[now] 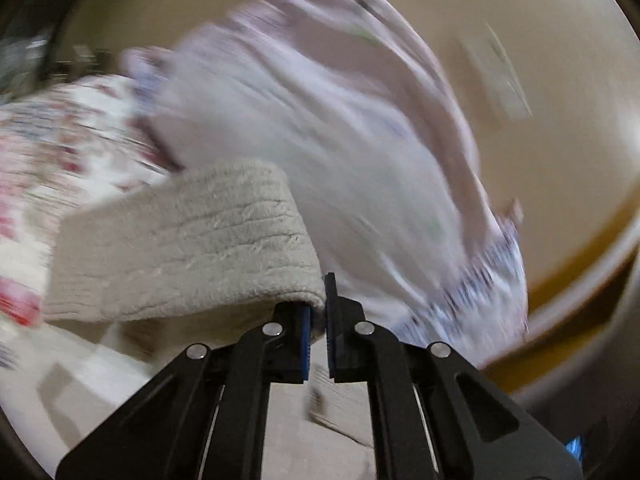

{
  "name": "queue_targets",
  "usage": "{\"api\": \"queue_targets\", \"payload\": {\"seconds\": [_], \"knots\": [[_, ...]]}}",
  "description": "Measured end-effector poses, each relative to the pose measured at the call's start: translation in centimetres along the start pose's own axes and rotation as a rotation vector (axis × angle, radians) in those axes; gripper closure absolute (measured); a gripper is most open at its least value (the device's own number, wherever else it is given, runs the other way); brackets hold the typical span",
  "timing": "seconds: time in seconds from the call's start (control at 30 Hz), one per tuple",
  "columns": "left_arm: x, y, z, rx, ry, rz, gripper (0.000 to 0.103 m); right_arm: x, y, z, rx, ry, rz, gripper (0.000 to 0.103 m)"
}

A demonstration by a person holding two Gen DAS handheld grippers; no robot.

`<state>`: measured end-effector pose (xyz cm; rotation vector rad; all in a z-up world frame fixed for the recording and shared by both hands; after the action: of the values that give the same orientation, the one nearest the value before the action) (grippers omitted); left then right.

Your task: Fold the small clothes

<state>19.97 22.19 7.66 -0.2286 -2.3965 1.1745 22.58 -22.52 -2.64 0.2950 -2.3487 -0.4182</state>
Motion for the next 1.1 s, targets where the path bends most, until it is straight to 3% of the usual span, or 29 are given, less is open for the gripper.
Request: {"api": "queue_targets", "payload": {"seconds": [0.2, 0.47, 0.5, 0.57, 0.6, 0.63, 0.8, 1.0, 1.1], "knots": [[-7.0, -6.9, 8.0, -0.157, 0.208, 0.105, 0.098, 1.3, -1.2, 0.1, -0.004, -0.032, 0.021, 0.044], [-12.2, -7.8, 15.7, -0.224, 0.391, 0.069, 0.097, 2.3, -1.9, -0.2, 0.047, -0.064, 0.054, 0.044], [-12.5, -7.6, 16.5, -0.225, 0.418, 0.067, 0.091, 2.3, -1.5, -0.3, 0.066, -0.068, 0.051, 0.044], [-12.8, -7.3, 17.2, -0.207, 0.461, 0.079, 0.070, 2.4, -0.4, -0.5, 0.114, -0.077, 0.029, 0.044], [-12.5, -7.2, 17.3, -0.197, 0.480, 0.093, 0.050, 2.5, 0.2, -0.7, 0.137, -0.082, 0.017, 0.044], [-12.2, -6.9, 17.3, -0.183, 0.491, 0.106, 0.041, 2.5, 0.9, -0.8, 0.168, -0.086, 0.003, 0.045], [-8.3, -4.4, 14.9, -0.134, 0.438, 0.134, 0.041, 2.4, 5.8, -0.9, 0.370, -0.109, -0.067, 0.049], [-4.5, 0.8, 10.4, -0.088, 0.307, -0.027, 0.045, -1.3, 14.2, 0.4, 0.677, -0.060, -0.199, 0.063], [-4.7, 2.4, 9.9, -0.073, 0.312, -0.070, 0.049, -3.9, 17.1, 1.4, 0.765, -0.013, -0.218, 0.063]]}}
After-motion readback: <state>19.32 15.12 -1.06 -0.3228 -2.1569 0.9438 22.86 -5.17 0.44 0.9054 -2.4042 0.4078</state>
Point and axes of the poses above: each gripper's, at about its wrist camera, not at the fingertips, and x roughly against the way its jaws point, y to its left, z to its underside, the point moved 2 cm from there along -x, roughly the way its jaws point, and after that the axes turned 3 degrees about -y, right-handed, at the moved point
